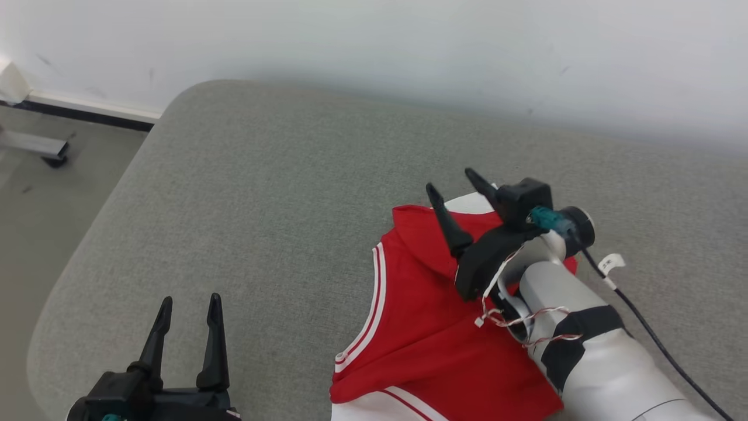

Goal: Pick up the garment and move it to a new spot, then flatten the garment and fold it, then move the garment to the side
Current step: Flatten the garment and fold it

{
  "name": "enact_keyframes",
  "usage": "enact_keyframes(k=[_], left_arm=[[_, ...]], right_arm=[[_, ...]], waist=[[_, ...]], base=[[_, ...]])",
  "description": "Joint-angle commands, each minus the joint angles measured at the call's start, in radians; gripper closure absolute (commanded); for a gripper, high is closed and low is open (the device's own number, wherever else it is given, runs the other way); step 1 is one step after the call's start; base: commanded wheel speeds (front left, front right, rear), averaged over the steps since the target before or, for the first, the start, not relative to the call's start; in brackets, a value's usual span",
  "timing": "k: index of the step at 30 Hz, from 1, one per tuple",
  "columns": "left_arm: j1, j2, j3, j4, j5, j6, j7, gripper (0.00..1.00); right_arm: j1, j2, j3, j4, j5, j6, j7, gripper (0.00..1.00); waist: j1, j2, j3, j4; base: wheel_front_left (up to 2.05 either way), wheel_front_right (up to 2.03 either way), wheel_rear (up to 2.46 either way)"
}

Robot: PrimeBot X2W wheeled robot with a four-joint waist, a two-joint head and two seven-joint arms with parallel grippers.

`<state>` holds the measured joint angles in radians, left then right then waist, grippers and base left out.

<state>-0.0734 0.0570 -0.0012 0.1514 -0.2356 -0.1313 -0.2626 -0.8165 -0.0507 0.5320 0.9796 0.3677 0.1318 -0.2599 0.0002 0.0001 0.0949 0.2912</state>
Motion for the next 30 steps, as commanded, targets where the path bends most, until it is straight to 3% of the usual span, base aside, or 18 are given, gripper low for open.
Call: enact_keyframes(k=[1,8,15,23,30], left_arm=[[0.004,-0.001,0.007,-0.004,0.01,0.002,-0.003,0.0],[0.029,0.001,0.016,-0.014,0.016,0.002,-0.003,0.0],[0.059,0.008,0.033,-0.03,0.022,0.002,-0.003,0.0],[0.088,0.019,0.034,-0.047,0.031,0.002,-0.003,0.0],[0.066,0.022,0.013,-0.046,0.032,0.002,-0.003,0.0]], right_arm=[[-0.011,-0.015,-0.029,-0.031,-0.008,-0.003,-0.006,0.0],[0.076,-0.093,-0.159,-0.183,-0.046,-0.003,-0.006,0.0],[0.266,-0.17,-0.311,-0.343,-0.095,-0.003,-0.006,0.0],[0.513,-0.156,-0.442,-0.473,-0.127,-0.003,-0.006,0.0],[0.505,-0.154,-0.46,-0.445,-0.144,-0.003,-0.006,0.0]], waist=[[-0.0002,-0.0001,-0.021,-0.027],[-0.0002,-0.0001,-0.052,-0.068],[-0.0002,-0.0001,-0.076,-0.109],[-0.0002,-0.0001,-0.083,-0.146],[-0.0002,-0.0001,-0.07,-0.132]], base=[[0.0,0.0,0.0],[0.0,0.0,0.0],[0.0,0.0,0.0],[0.0,0.0,0.0],[0.0,0.0,0.0]])
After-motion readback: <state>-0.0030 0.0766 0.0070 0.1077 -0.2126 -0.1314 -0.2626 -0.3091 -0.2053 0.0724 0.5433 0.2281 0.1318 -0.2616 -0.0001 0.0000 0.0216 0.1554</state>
